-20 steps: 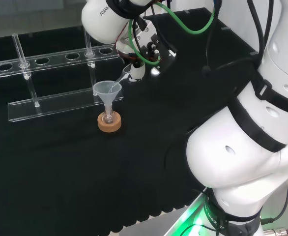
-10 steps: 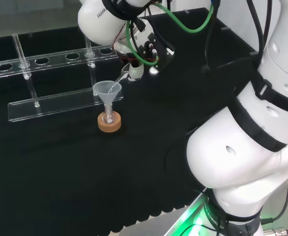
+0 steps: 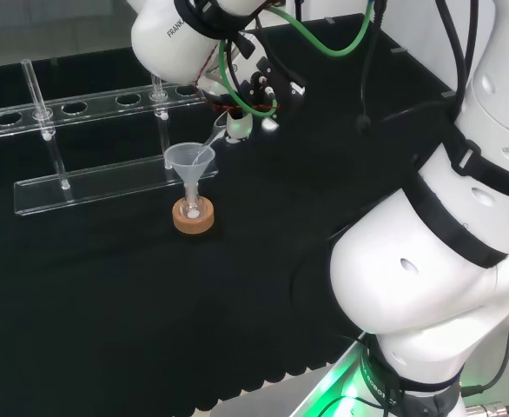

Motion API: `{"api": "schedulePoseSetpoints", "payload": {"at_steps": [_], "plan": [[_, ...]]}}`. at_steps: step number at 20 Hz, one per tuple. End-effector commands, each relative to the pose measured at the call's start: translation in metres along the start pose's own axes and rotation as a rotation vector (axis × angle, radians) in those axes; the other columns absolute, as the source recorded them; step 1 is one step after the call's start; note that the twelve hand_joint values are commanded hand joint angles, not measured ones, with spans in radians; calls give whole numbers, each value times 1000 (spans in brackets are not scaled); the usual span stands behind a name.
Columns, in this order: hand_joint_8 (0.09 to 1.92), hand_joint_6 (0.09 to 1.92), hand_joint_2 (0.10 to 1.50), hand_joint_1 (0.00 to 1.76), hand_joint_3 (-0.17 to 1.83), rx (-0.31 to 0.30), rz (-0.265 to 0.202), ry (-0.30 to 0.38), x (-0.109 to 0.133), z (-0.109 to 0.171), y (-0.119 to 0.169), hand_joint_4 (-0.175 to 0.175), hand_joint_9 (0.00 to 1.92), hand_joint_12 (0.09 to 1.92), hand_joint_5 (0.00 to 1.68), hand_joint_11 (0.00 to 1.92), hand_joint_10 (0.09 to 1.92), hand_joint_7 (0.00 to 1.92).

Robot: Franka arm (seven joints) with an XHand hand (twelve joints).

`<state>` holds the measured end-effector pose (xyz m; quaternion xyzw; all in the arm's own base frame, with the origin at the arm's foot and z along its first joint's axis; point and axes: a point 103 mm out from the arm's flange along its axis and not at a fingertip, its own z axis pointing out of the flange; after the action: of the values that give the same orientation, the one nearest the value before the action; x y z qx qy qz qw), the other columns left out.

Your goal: Pour all the NaCl from the weighing funnel into the round-bottom flask.

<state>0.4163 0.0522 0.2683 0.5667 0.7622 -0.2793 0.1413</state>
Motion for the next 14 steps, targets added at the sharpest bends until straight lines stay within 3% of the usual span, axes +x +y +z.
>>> {"api": "schedulePoseSetpoints", "payload": {"at_steps": [1, 14], "plan": [[610, 590, 683, 1121, 583, -3, -1, -19, 0, -5, 0, 175, 1117, 942, 1303, 954, 203, 741], [608, 586, 681, 1121, 583, -3, -6, -78, 2, -17, -1, 175, 1118, 937, 1305, 959, 198, 740]]}}
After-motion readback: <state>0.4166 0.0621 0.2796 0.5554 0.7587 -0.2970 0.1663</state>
